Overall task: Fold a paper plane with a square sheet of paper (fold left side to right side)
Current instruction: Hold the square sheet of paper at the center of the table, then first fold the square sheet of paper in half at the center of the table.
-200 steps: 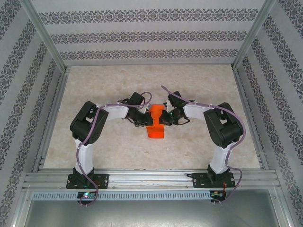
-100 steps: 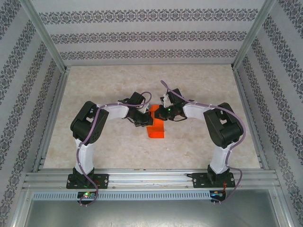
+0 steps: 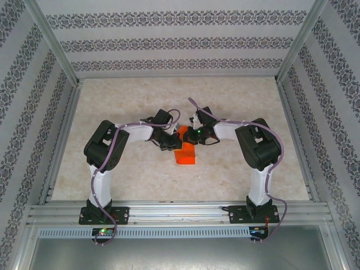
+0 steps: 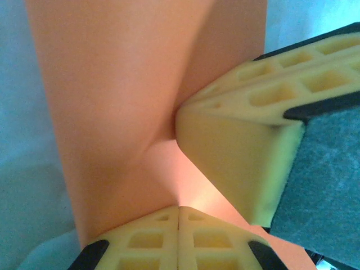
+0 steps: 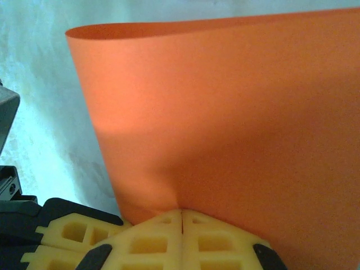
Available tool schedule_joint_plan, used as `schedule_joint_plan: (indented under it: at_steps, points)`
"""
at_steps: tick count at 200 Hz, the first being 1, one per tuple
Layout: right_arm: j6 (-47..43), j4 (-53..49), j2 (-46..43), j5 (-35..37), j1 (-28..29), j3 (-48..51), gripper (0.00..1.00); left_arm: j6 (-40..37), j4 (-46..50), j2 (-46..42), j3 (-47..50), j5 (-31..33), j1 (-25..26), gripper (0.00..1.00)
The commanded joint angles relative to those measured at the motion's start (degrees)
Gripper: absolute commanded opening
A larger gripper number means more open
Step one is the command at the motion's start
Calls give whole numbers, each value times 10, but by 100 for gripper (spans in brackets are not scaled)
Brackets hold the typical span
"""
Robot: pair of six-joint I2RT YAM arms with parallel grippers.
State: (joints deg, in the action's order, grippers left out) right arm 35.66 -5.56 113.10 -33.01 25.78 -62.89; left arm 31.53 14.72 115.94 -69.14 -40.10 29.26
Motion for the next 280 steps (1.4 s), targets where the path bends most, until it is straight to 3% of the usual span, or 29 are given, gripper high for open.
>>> schedule_joint_plan:
  at_steps: [1, 217, 280]
  points:
    - [-5, -40, 28, 47, 3, 0, 0, 1, 50, 11, 30, 12, 6, 7]
    - [-32, -65, 53, 56, -16, -7, 0, 10, 130, -125, 212, -8, 47, 7]
    - [-45, -63, 49, 46, -9, -9, 0, 7, 141, -179, 182, 10, 38, 7]
